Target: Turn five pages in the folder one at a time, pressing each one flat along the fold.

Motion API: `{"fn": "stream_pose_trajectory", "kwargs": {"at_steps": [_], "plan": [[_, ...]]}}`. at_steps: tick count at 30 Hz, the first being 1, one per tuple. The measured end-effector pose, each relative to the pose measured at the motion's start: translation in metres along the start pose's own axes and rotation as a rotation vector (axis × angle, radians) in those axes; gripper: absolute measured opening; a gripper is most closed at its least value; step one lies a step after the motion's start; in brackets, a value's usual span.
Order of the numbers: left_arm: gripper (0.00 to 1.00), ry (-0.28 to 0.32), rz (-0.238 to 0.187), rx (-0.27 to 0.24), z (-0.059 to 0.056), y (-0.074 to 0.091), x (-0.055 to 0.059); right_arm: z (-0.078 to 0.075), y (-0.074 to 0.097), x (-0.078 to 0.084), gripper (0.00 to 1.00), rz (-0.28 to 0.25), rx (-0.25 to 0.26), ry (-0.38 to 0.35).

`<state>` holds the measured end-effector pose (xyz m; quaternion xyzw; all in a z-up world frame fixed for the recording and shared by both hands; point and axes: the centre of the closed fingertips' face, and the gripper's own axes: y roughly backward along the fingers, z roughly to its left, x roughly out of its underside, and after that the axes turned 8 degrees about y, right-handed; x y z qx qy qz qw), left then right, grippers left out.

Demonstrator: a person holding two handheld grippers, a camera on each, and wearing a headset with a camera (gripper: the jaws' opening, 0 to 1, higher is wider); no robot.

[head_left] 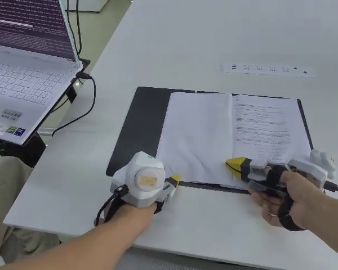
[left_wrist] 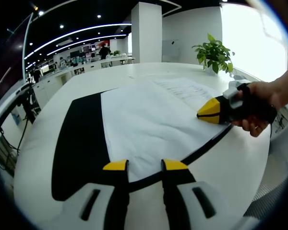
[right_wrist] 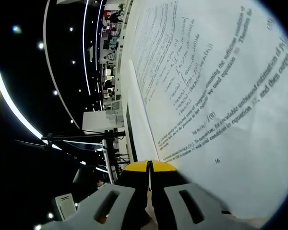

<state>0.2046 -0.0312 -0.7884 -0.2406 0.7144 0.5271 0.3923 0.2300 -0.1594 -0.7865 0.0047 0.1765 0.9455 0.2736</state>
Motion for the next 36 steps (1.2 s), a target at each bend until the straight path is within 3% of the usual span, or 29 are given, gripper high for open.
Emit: {"fn": "stream_pose_trajectory", "kwargs": {"at_steps": [21,24,30,33,36], "plan": [[0.25,0.003,-0.006,0.000,0.000,0.000,0.000,-0.003,0.026,0.045,0.00,0.029,0.010,-0.021],[0.25,0.003,-0.004,0.000,0.000,0.000,0.000,-0.008,0.031,0.055,0.00,0.051,0.036,-0.011],[0.25,0.009,-0.006,-0.001,0.001,0.000,0.000,-0.002,0.046,0.059,0.00,0.015,-0.006,-0.045],[0.25,0.026,-0.002,-0.003,0.001,-0.001,0.000,0.010,0.059,0.065,0.00,0.006,-0.024,-0.043],[0.34,0.076,-0.005,0.047,-0.006,0.001,-0.002,0.017,0.072,0.067,0.00,-0.008,-0.007,0.007]]}}
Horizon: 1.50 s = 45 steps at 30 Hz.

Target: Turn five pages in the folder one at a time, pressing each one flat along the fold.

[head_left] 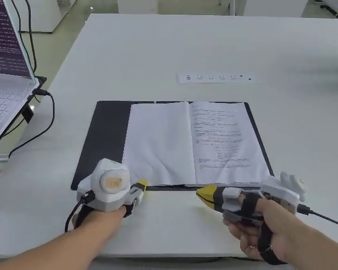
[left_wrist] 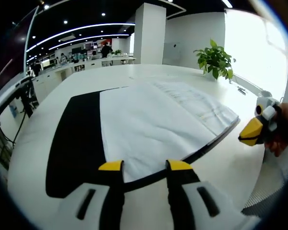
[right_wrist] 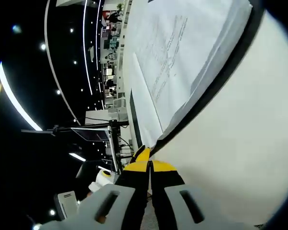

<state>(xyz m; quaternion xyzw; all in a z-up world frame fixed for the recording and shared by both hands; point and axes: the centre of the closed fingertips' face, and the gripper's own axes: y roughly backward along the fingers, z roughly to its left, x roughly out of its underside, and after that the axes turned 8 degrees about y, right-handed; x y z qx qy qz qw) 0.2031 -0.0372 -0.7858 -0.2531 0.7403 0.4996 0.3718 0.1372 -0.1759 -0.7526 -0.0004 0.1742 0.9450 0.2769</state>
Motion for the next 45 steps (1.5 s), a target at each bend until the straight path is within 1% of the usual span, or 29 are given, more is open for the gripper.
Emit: {"fn": "stream_pose_trajectory", "kwargs": {"at_steps": [1,2,3,4,5,6,7,8,9,10,11,12,15,16,18,19,20,21,23,25,27,28,30,33,35,38,40,43,45], "plan": [[0.36,-0.005,0.009,-0.010,0.001,0.002,0.001,0.002,0.008,-0.001,0.00,-0.008,0.018,0.046],[0.37,0.001,0.024,-0.017,0.000,0.005,0.003,0.003,0.015,-0.001,0.00,-0.010,0.046,0.069],[0.37,0.018,0.033,-0.015,-0.001,0.008,0.003,0.002,0.021,-0.001,0.00,-0.003,0.065,0.105],[0.39,0.053,0.034,-0.012,-0.002,0.012,0.002,0.005,0.029,-0.005,0.00,-0.015,0.084,0.174],[0.41,0.059,0.036,-0.006,-0.003,0.015,0.000,0.006,0.032,-0.007,0.00,-0.021,0.093,0.199],[0.42,0.074,0.049,-0.010,-0.002,0.020,-0.001,0.009,0.041,-0.014,0.00,-0.050,0.123,0.284],[0.43,0.078,0.051,-0.011,-0.002,0.022,-0.003,0.010,0.049,-0.021,0.03,-0.078,0.154,0.344],[0.44,0.089,0.052,-0.009,-0.002,0.027,-0.007,0.013,0.059,-0.029,0.07,-0.106,0.186,0.424],[0.46,0.098,0.050,-0.009,-0.002,0.032,-0.011,0.014,0.065,-0.036,0.14,-0.127,0.207,0.469],[0.48,0.120,0.042,-0.008,-0.001,0.036,-0.015,0.015,0.071,-0.041,0.19,-0.143,0.230,0.522],[0.49,0.145,0.029,-0.001,-0.002,0.042,-0.020,0.019,0.079,-0.046,0.24,-0.155,0.256,0.599],[0.50,0.151,0.024,0.002,-0.002,0.050,-0.025,0.021,0.087,-0.051,0.28,-0.165,0.285,0.665],[0.54,0.145,-0.006,0.005,-0.003,0.062,-0.035,0.025,0.098,-0.057,0.30,-0.156,0.345,0.814],[0.54,0.139,-0.011,-0.001,-0.003,0.066,-0.037,0.027,0.100,-0.058,0.31,-0.154,0.352,0.827],[0.56,0.129,-0.042,0.009,-0.006,0.076,-0.046,0.036,0.103,-0.062,0.34,-0.173,0.354,0.886],[0.57,0.128,-0.053,0.011,-0.007,0.082,-0.050,0.040,0.105,-0.066,0.36,-0.180,0.367,0.933],[0.58,0.126,-0.056,0.011,-0.007,0.084,-0.051,0.040,0.106,-0.067,0.40,-0.181,0.373,0.947],[0.60,0.098,-0.072,0.013,-0.008,0.090,-0.055,0.044,0.108,-0.070,0.43,-0.186,0.390,1.004],[0.63,0.079,-0.078,0.008,-0.008,0.096,-0.057,0.048,0.111,-0.072,0.47,-0.192,0.401,1.044],[0.68,0.063,-0.082,-0.003,-0.008,0.104,-0.058,0.050,0.114,-0.077,0.54,-0.213,0.420,1.082],[0.77,0.053,-0.083,-0.015,-0.007,0.109,-0.057,0.051,0.118,-0.079,0.62,-0.229,0.432,1.093],[0.80,0.047,-0.086,-0.019,-0.006,0.112,-0.057,0.050,0.121,-0.083,0.65,-0.247,0.447,1.119],[0.85,0.036,-0.086,-0.028,-0.004,0.115,-0.055,0.048,0.125,-0.087,0.70,-0.263,0.459,1.137],[0.92,0.021,-0.089,-0.046,-0.002,0.121,-0.053,0.036,0.132,-0.090,0.76,-0.250,0.485,1.137],[0.99,0.041,-0.100,-0.049,-0.002,0.125,-0.054,0.032,0.137,-0.091,0.83,-0.258,0.490,1.127],[0.99,0.030,-0.090,-0.036,-0.007,0.127,-0.051,0.027,0.144,-0.094,0.93,-0.277,0.495,1.127],[0.99,-0.017,-0.079,-0.025,-0.013,0.127,-0.049,0.026,0.148,-0.097,0.97,-0.305,0.485,1.143],[0.99,-0.037,-0.082,-0.018,-0.020,0.130,-0.051,0.025,0.153,-0.095,0.99,-0.307,0.478,1.141],[0.99,-0.046,-0.086,-0.012,-0.024,0.130,-0.054,0.027,0.157,-0.094,1.00,-0.322,0.460,1.130]]}}
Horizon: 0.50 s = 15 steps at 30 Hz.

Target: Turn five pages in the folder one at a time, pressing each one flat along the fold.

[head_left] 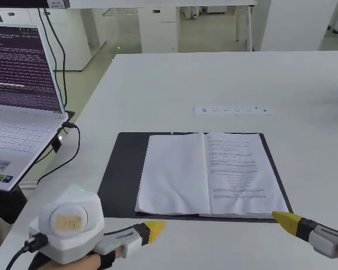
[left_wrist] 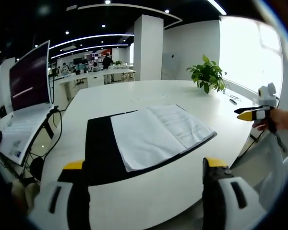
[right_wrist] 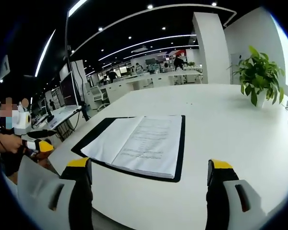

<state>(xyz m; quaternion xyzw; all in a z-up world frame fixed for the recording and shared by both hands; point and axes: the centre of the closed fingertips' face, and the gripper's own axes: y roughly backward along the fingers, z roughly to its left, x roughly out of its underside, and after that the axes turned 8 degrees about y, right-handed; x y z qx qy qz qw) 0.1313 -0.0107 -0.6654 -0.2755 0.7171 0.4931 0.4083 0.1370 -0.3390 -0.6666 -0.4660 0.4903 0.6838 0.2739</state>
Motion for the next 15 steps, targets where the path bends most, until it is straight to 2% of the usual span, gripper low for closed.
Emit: {"fn": "stream_pose_trajectory", "kwargs": {"at_steps": [1,2,9,15], "plan": [[0.99,-0.004,-0.002,0.003,-0.002,0.000,-0.001,0.001,0.001,-0.001,1.00,-0.006,-0.005,-0.005],[0.99,-0.007,-0.002,0.007,-0.005,0.000,-0.003,0.002,0.003,-0.005,1.00,-0.033,-0.005,-0.030],[0.99,-0.022,-0.006,0.035,-0.020,-0.010,-0.010,-0.004,0.007,0.000,1.00,-0.016,-0.003,-0.036],[0.99,-0.025,-0.006,0.045,-0.030,-0.017,-0.013,-0.003,0.008,0.002,1.00,-0.013,0.002,-0.038]]}}
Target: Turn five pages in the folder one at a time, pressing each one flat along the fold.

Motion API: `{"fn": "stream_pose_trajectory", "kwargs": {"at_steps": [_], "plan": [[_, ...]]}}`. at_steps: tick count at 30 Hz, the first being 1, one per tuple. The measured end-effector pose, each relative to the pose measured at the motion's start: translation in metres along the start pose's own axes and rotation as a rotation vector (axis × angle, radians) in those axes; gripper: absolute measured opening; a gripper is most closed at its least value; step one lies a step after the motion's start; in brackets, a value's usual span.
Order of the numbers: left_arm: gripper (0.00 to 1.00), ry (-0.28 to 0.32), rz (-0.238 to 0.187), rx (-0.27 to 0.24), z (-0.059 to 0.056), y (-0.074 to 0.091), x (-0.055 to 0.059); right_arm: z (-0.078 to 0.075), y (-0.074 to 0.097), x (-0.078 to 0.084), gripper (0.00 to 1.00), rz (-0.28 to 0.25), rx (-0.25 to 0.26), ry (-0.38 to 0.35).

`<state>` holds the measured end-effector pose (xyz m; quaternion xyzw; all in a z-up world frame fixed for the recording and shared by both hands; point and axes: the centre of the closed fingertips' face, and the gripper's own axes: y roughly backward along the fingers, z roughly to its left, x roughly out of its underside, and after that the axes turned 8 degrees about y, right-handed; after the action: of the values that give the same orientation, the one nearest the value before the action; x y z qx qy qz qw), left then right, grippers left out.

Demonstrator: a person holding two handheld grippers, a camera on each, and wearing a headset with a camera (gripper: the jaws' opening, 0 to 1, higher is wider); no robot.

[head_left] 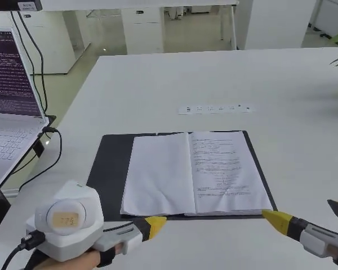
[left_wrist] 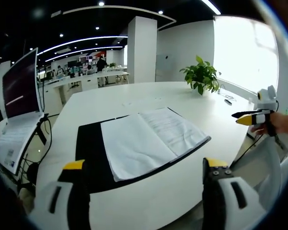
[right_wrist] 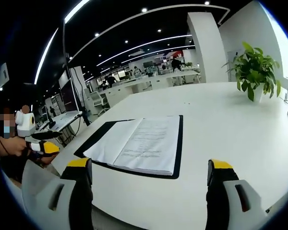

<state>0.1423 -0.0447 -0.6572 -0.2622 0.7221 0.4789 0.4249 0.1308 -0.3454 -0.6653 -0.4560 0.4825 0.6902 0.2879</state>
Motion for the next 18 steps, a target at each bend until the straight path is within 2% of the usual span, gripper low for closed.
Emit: {"fn": "stream_pose_trajectory", "kwargs": {"at_steps": [9,18], "plan": [[0.99,-0.003,0.009,0.003,-0.003,-0.010,0.002,0.002,-0.002,-0.003,1.00,-0.010,-0.011,0.002],[0.99,-0.026,0.028,0.044,-0.025,-0.035,0.004,0.008,-0.001,-0.001,1.00,-0.011,-0.024,-0.004]]}}
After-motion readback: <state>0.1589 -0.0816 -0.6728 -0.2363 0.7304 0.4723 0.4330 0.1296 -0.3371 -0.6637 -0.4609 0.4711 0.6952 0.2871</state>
